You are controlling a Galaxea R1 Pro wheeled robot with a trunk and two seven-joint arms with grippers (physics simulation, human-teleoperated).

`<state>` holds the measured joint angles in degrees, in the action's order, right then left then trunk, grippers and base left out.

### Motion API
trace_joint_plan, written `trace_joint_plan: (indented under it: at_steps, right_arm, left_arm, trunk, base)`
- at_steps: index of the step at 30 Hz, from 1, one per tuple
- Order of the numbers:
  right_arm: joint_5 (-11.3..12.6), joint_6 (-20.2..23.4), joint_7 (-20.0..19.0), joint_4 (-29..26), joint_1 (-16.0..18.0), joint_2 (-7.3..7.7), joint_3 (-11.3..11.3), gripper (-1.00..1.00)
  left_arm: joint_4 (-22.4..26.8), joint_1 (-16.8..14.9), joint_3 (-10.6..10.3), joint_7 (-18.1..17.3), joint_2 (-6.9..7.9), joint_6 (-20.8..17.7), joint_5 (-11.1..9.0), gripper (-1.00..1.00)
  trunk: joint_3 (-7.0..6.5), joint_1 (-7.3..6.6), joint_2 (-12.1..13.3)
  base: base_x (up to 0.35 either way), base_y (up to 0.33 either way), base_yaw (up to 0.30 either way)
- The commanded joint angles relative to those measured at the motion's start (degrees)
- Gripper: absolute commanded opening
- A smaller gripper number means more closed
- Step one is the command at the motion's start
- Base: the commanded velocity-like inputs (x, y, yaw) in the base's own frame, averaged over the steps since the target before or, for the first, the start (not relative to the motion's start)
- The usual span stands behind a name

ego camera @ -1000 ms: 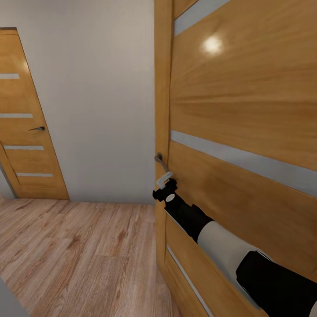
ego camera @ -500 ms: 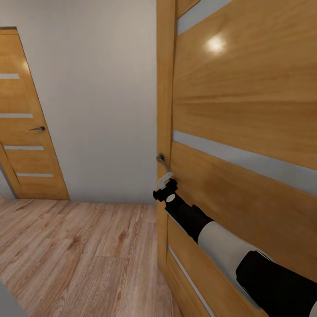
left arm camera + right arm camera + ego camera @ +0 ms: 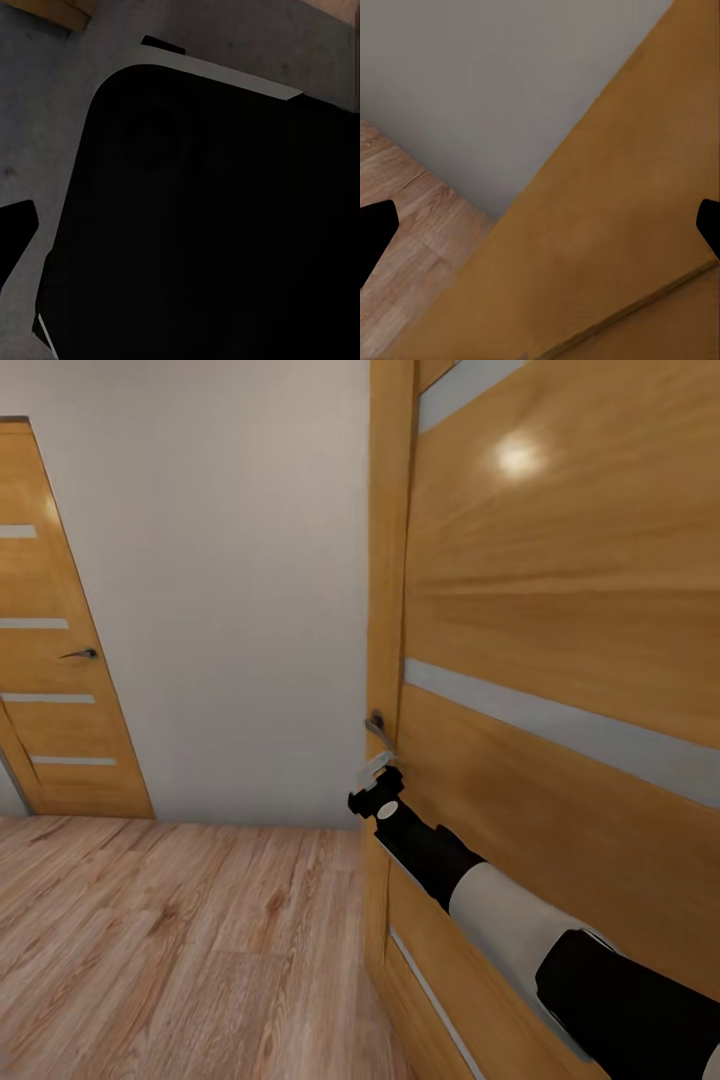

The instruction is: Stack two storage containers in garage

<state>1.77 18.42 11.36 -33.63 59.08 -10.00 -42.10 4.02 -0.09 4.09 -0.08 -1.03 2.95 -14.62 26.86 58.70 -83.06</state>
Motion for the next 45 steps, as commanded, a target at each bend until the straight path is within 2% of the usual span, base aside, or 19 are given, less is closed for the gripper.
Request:
trace_joint_plan:
  at_steps: [1, 11, 17, 22, 33, 34, 35, 38, 42, 45]
  right_arm:
    - [0.42, 0.30, 0.40, 0.04, 0.07, 0.00, -0.17, 1.00]
    - [0.42, 0.14, 0.37, 0.92, 0.07, 0.00, -0.24, 1.00]
    - [0.38, -3.31, 0.34, 6.31, 0.07, 0.00, -0.16, 1.00]
    - [0.34, -4.16, 0.39, 9.31, 0.07, 0.00, 0.09, 1.00]
    - [0.33, -4.44, 0.42, 10.24, 0.07, 0.12, 0.58, 1.00]
    - [0.39, -4.45, 0.46, 10.21, 0.07, 1.91, 0.78, 1.00]
    - [0.40, -4.45, 0.48, 10.19, 0.07, 2.53, 1.10, 1.00]
    - [0.41, -4.45, 0.50, 10.14, 0.07, 3.63, 2.39, 1.00]
    - [0.42, -4.37, 0.51, 9.66, 0.07, 5.95, 6.11, 1.00]
    - [0.42, -4.36, 0.51, 9.51, 0.07, 7.25, 6.73, 1.00]
  left_arm:
    - [0.03, 0.00, 0.39, -0.01, -0.02, 0.12, -0.06, 1.00]
    - [0.03, 0.00, 0.39, -0.01, -0.02, 0.13, -0.05, 1.00]
    - [0.03, 0.00, 0.39, -0.01, -0.02, 0.14, -0.06, 1.00]
    - [0.03, 0.00, 0.39, -0.01, -0.02, 0.13, -0.06, 1.00]
    - [0.03, 0.00, 0.39, -0.01, -0.02, 0.13, -0.06, 1.00]
    - [0.03, 0.00, 0.39, -0.01, -0.02, 0.12, -0.06, 1.00]
    - [0.03, 0.00, 0.39, -0.01, -0.02, 0.12, -0.06, 1.00]
    - [0.03, 0.00, 0.39, -0.01, -0.02, 0.16, -0.02, 1.00]
    - [0.03, 0.00, 0.39, -0.01, -0.02, 0.20, 0.02, 1.00]
    - [0.03, 0.00, 0.39, -0.01, -0.02, 0.21, 0.03, 1.00]
  trunk:
    - [0.06, 0.03, -0.02]
    - [0.06, 0.03, -0.02]
    - [0.06, 0.03, -0.02]
    - [0.06, 0.03, -0.02]
    - [0.06, 0.03, -0.02]
    - [0.06, 0.03, -0.02]
    - [0.06, 0.03, -0.02]
    - [0.06, 0.03, -0.02]
    - [0.06, 0.03, -0.02]
    - [0.06, 0.03, -0.02]
  base:
    - [0.264, 0.000, 0.000]
    - [0.179, 0.000, 0.000]
    - [0.012, 0.000, 0.000]
    - [0.001, 0.000, 0.000]
    - [0.000, 0.000, 0.000]
    - [0.000, 0.000, 0.000]
    - [0.000, 0.000, 0.000]
    - [0.000, 0.000, 0.000]
    - [0.000, 0.000, 0.000]
    - [0.000, 0.000, 0.000]
